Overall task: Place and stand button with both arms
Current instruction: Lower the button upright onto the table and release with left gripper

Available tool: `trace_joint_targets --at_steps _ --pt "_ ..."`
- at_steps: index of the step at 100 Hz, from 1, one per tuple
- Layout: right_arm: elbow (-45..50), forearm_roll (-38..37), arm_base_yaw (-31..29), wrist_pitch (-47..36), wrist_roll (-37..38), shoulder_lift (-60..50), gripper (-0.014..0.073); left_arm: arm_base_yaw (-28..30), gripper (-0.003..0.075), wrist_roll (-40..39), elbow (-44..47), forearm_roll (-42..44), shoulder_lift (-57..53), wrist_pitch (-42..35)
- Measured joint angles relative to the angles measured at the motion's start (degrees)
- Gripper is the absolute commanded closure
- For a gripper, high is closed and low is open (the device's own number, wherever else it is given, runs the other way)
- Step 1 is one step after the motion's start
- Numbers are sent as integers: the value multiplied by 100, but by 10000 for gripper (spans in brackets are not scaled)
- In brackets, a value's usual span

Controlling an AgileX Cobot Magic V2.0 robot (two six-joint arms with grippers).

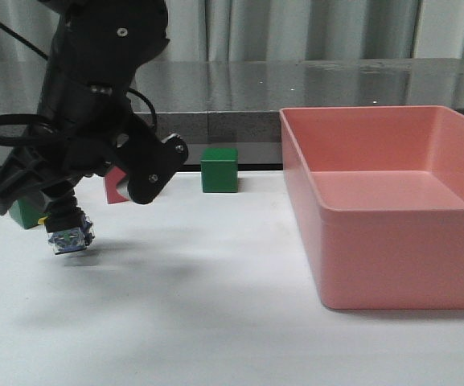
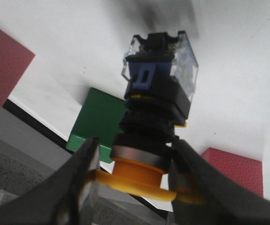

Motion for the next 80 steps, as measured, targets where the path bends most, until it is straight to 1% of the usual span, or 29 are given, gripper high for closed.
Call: trace_joint_targets --at_steps 21,28,32,37,40,42,47,49,54,61,68,80 --pt "0 0 0 0 0 0 663 0 738 0 0 -69 130 0" --pt "0 0 0 0 0 0 663 0 717 0 0 -82 130 0" --pt "0 0 0 0 0 0 663 0 680 0 0 -81 130 0" --pt "0 0 0 0 0 0 663 0 615 0 0 -81 130 0" --pt "0 0 0 0 0 0 663 0 558 0 0 -81 130 0" --pt "0 0 0 0 0 0 663 0 533 0 0 -81 130 0" --pt "0 0 0 0 0 0 663 0 423 0 0 -81 130 0" --pt "0 0 0 0 0 0 663 0 394 0 0 -81 130 0" --pt "0 0 0 0 0 0 663 0 289 0 0 -81 130 -10" --pt "0 0 0 0 0 0 663 0 191 0 0 -81 130 -73" --pt "0 0 0 0 0 0 663 0 145 0 0 -81 130 -159" --pt "0 0 0 0 0 0 663 0 141 0 0 -81 130 -222"
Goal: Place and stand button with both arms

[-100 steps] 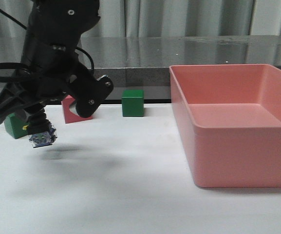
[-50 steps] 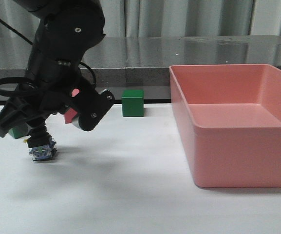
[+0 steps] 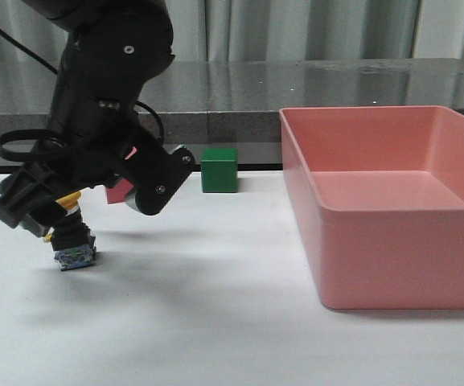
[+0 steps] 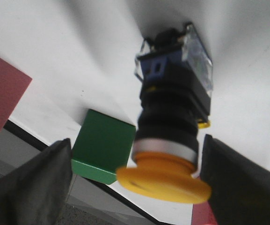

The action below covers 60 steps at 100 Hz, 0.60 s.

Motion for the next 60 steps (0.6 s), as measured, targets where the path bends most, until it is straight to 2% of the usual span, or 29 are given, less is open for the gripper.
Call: trace_joint_targets --at_steps 19,44,51,60 --pt "0 0 0 0 0 0 663 0 141 0 0 -8 -97 4" --pt "0 0 0 0 0 0 663 173 162 0 0 -322 -875 294" --pt "0 0 0 0 0 0 663 299 225 -42 0 -402 -1155 447" --pt "0 0 0 0 0 0 663 466 389 -587 0 -525 -1560 562"
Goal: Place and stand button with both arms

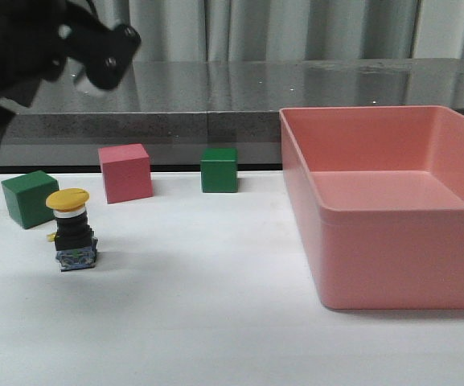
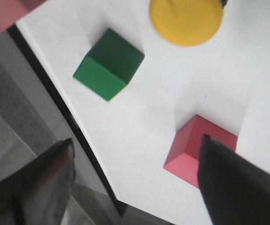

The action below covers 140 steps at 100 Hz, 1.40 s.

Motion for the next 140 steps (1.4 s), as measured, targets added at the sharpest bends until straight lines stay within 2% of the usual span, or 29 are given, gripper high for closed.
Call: trace_joint_targets --at_steps 15,17,25,34,45,53,72,103,121,140 --pt "0 0 0 0 0 0 663 265 718 -1372 0 -119 -705 87" --pt "0 -4 0 0 0 0 663 309 739 -1537 0 -153 -809 91" --pt "0 -4 0 0 0 0 663 495 740 -2014 0 -394 -1237 90" --pt "0 -4 0 0 0 0 663 763 740 -2215 0 -1054 -1710 -39" --pt "0 -4 0 0 0 0 663 1114 740 -2309 110 -2093 -2439 -700" --pt "0 -4 0 0 0 0 663 1229 740 -2334 378 -2471 -3041 -1346" --pt "0 -4 0 0 0 0 663 1267 740 -2350 1682 -2764 -4403 -2799" --pt "0 -4 0 0 0 0 663 1267 740 -2350 4450 -3581 -6562 -4440" --pt "0 -4 0 0 0 0 663 1267 740 -2350 5658 -3744 -7555 -4917" --pt "0 -4 0 0 0 0 663 1267 740 -2350 6134 -3757 -8057 -5084"
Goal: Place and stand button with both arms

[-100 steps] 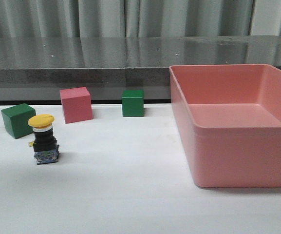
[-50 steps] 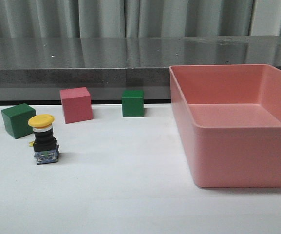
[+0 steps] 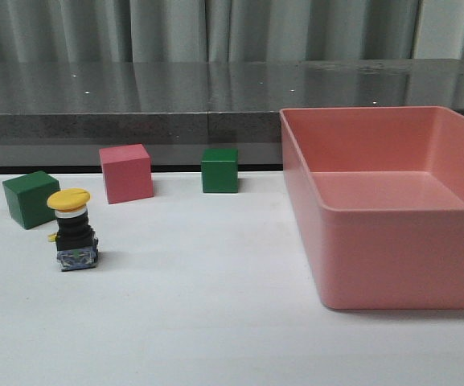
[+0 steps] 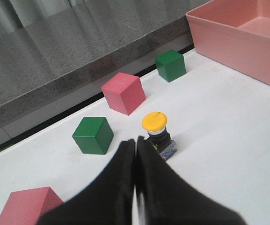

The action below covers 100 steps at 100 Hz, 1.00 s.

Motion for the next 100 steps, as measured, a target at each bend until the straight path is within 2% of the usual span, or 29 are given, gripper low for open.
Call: trace_joint_targets --at_steps 69,83,100 --pt "0 0 0 0 0 0 663 17 740 -124 161 -167 -38 -112" --pt "0 0 0 0 0 0 663 324 740 -292 321 -167 -336 -149" --pt "0 0 0 0 0 0 663 1080 740 -577 709 -252 -1142 -222"
